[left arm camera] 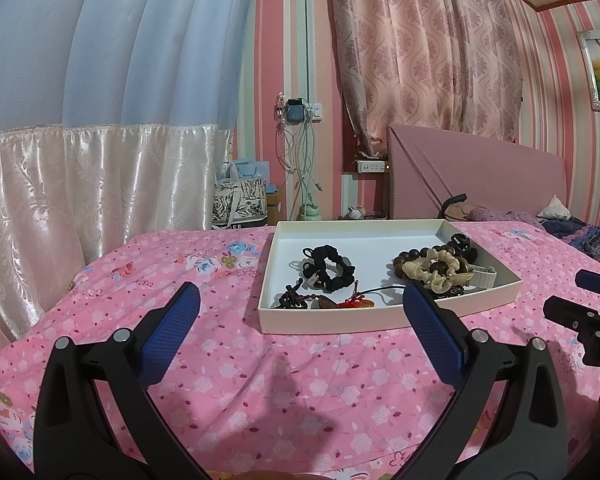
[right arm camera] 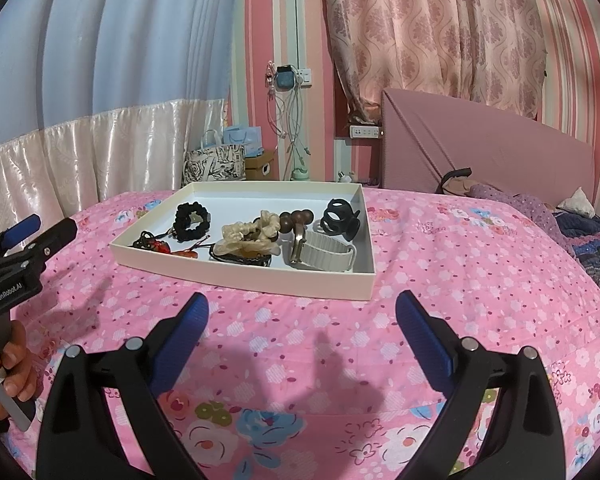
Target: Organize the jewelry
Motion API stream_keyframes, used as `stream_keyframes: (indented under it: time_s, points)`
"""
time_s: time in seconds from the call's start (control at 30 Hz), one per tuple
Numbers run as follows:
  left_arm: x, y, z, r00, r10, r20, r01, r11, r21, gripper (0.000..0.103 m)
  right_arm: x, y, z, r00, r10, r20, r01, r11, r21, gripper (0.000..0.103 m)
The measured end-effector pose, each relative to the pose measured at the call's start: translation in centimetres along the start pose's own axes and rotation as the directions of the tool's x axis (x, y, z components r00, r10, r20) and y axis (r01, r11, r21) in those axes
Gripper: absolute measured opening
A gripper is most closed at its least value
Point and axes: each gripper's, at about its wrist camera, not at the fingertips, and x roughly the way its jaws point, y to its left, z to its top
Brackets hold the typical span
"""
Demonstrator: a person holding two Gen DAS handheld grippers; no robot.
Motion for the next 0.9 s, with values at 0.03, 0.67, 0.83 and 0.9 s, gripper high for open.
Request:
stream_keyframes:
  time_s: [0.03, 0.67, 0.83, 0.9]
  points:
    - [-0.03, -0.04, 0.00, 1.000, 0.000, 0.001, 0.000, 1.000, 0.001, 0.100, 0.00, 0.07, 0.00, 1.000, 0.000, 0.001, 0.000, 1.000, 0.001, 0.094]
    - [-0.19, -0.03, 0.08, 1.000, 0.002, -0.001, -0.002, 1.000, -0.001, 0.100, 0.05, 0.07, -0.02, 1.000, 0.000, 0.002, 0.000, 1.000, -0.002, 0.094]
    - [-0.23, 0.01, 0.07, 1.000, 0.002, -0.003, -0.002, 1.000, -0.002, 0.100, 0.04, 0.07, -0.01, 1.000, 0.000, 0.001, 0.000, 1.000, -0.002, 0.094]
    - [-0.18, -0.03, 0.08, 1.000, 0.002, -0.002, -0.002, 1.000, -0.001, 0.100, 0.04, 0.07, -0.01, 1.000, 0.000, 0.002, 0.000, 1.000, -0.002, 0.094]
